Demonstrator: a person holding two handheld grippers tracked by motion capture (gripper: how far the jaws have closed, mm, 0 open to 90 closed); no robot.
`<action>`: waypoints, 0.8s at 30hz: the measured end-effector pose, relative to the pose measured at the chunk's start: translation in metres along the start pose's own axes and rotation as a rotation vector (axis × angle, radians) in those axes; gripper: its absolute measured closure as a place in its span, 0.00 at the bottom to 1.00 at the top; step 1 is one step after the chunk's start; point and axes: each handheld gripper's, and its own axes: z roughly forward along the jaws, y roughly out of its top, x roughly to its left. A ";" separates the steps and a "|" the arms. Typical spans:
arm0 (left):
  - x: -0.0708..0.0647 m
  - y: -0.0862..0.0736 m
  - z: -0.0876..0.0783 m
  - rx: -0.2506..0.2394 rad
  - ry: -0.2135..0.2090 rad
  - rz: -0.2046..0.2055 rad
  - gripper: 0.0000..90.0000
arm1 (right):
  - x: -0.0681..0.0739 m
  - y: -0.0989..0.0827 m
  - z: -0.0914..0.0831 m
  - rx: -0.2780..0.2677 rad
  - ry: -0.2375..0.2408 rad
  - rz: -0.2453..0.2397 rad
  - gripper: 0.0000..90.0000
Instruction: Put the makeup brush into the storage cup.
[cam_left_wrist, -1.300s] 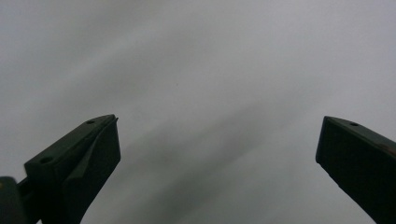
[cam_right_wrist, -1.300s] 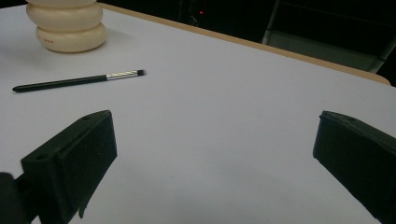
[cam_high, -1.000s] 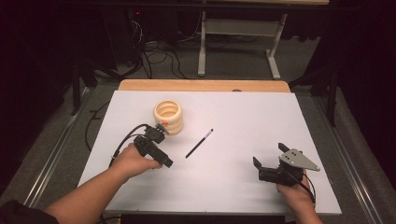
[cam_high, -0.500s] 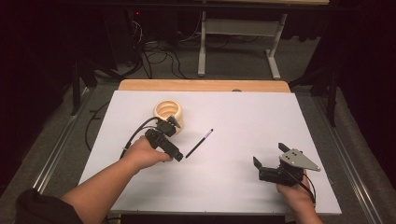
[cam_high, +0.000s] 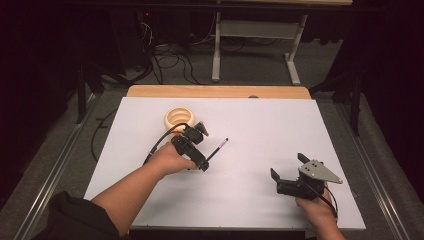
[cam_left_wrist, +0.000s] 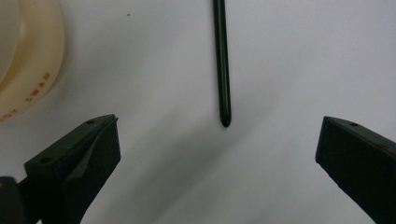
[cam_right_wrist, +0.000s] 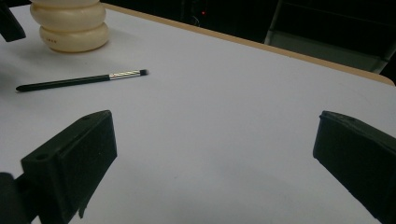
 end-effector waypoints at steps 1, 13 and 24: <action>0.000 0.002 0.001 0.000 0.001 0.002 0.01 | 0.000 0.000 0.000 0.001 0.002 0.003 0.01; 0.002 0.019 0.013 0.000 -0.002 0.015 0.06 | 0.001 0.000 0.000 -0.006 0.003 -0.006 0.01; 0.002 0.028 0.021 0.024 -0.002 0.023 0.25 | 0.002 0.001 0.001 -0.003 0.006 -0.012 0.01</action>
